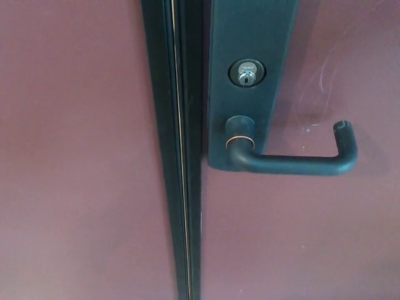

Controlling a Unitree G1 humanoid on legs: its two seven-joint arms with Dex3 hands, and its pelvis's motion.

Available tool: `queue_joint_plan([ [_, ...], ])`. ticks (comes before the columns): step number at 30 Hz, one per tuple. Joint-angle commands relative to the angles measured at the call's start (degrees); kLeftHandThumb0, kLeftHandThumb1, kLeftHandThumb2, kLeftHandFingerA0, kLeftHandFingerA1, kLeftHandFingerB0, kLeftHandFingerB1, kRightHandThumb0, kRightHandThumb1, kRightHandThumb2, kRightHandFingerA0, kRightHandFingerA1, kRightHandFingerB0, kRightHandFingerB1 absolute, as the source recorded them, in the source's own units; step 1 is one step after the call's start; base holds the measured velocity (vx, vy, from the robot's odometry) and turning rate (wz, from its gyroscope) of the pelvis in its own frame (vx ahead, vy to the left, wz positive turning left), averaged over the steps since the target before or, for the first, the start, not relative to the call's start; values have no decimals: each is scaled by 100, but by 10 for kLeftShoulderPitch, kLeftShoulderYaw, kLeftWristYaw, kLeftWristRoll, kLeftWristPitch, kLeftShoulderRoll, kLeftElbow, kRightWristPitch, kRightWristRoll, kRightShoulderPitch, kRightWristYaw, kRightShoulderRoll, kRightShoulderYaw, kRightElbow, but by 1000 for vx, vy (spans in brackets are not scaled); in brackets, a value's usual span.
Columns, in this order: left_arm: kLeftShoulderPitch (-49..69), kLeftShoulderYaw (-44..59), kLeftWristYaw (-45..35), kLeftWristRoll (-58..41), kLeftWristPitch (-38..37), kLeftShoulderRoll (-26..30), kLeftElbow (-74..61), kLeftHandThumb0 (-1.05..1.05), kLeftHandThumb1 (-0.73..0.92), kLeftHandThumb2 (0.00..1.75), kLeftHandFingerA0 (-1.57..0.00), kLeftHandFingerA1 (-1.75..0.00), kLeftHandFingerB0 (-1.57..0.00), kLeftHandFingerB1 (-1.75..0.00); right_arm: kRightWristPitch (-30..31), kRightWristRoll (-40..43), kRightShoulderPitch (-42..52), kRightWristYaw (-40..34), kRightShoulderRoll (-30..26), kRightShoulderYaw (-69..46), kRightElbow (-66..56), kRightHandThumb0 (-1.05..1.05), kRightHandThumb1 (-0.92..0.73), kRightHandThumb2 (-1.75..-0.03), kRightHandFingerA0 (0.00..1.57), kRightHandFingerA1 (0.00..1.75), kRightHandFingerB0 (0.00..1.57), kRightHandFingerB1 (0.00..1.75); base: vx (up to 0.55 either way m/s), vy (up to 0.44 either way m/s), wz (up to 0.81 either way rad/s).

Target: The robot walks towards the door handle and put its right hand on it and twist the handle

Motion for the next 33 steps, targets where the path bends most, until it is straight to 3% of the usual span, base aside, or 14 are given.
queue_joint_plan([
  [1, -1, -3, -8, 6, 6, 5, 5, -40, 39, 68, -61, -57, -49, -50, 21, -44, -52, 36, -25, 62, 18, -57, -56, -57, 45, 43, 31, 33, 0, 0, 0],
  [8, -4, -2, -7, 5, 10, 6, 9, -39, 39, 68, -60, -57, -49, -50, 43, -73, -125, 62, -44, 130, 40, -59, -56, -57, 46, 43, 31, 34, 0, 0, 0],
  [19, -10, 0, -11, 4, 9, 8, 13, -39, 39, 68, -61, -57, -49, -50, 85, -80, -176, 71, -35, 146, 32, -60, -55, -57, 46, 43, 31, 34, 0, 0, 0],
  [22, -2, -4, -10, 7, 4, 9, 5, -39, 39, 68, -62, -57, -49, -50, 108, -107, -255, 78, -39, 213, 25, -59, -55, -57, 46, 43, 32, 34, 0, 0, 0],
  [33, -7, 0, -16, 2, 9, 9, 5, -39, 39, 68, -61, -57, -49, -50, 146, -174, -361, 112, -15, 337, 39, -55, -56, -56, 46, 43, 34, 35, 0, 0, 0],
])
